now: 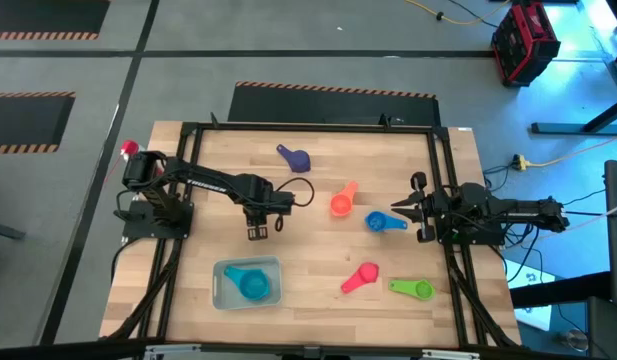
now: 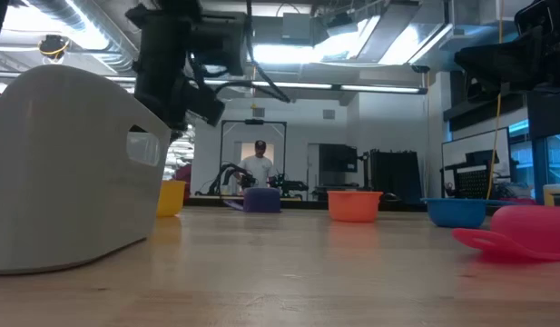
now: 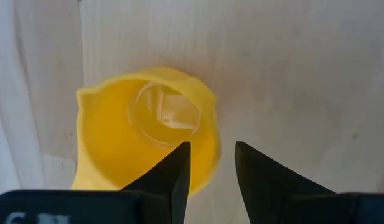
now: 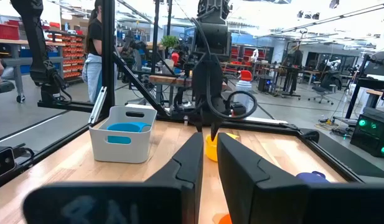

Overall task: Nest measuring cups in basket
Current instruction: Stack the yellow measuring cup on top of the light blue measuring cup in the gray bin

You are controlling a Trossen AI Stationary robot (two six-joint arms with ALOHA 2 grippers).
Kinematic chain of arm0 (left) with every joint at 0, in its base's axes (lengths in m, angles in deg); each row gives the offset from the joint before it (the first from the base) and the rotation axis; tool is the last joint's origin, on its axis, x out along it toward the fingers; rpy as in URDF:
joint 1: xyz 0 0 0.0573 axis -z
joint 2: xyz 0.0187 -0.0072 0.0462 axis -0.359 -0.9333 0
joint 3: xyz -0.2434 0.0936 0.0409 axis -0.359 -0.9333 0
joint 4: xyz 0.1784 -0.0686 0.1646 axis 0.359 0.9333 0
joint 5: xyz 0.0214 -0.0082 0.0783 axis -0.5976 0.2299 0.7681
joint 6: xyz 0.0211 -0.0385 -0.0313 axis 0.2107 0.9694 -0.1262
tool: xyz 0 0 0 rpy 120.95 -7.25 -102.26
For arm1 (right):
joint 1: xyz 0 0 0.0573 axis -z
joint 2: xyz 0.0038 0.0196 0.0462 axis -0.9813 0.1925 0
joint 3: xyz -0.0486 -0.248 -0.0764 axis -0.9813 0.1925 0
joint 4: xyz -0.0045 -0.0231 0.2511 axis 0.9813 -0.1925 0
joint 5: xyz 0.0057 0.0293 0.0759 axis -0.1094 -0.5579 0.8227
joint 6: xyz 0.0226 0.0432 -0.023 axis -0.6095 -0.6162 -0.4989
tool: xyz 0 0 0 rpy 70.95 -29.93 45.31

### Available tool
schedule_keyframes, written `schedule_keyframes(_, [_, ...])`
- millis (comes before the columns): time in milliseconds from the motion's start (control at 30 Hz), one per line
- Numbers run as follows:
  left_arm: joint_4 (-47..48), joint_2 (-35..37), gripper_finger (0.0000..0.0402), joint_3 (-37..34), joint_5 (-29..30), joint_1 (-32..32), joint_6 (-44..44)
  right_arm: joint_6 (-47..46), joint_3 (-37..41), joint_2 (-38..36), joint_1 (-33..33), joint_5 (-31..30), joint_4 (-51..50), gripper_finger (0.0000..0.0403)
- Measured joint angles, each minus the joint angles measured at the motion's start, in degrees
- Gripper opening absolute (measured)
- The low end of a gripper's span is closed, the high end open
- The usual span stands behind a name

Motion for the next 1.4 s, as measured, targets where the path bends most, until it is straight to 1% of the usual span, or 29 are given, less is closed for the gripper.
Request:
schedule_keyframes(400, [-5.42, 0.00, 0.0119, -3.66, 1.68, -1.37, -1.28, 0.22, 0.00, 0.00, 0.02, 0.00, 0.00, 0.0053])
schedule_keyframes(600, [-6.14, 0.00, 0.0116, -4.22, 1.73, -1.20, -1.22, 0.21, 0.00, 0.00, 0.02, 0.00, 0.00, 0.0053])
schedule_keyframes(767, [-6.85, 0.00, 0.0092, -4.22, 1.73, -1.19, -1.22, 0.22, 0.00, -0.01, 0.00, 0.00, -0.01, 0.0053])
schedule_keyframes(1067, [-6.83, 0.00, 0.0012, -4.22, 1.75, -1.17, -1.05, 0.22, 0.00, -0.02, 0.01, 0.00, -0.01, 0.0053])
schedule_keyframes(1400, [-6.27, 0.00, 0.0005, -4.14, 1.73, -1.17, 1.81, 0.21, 0.00, 0.00, 0.00, 0.00, -0.02, 0.0053])
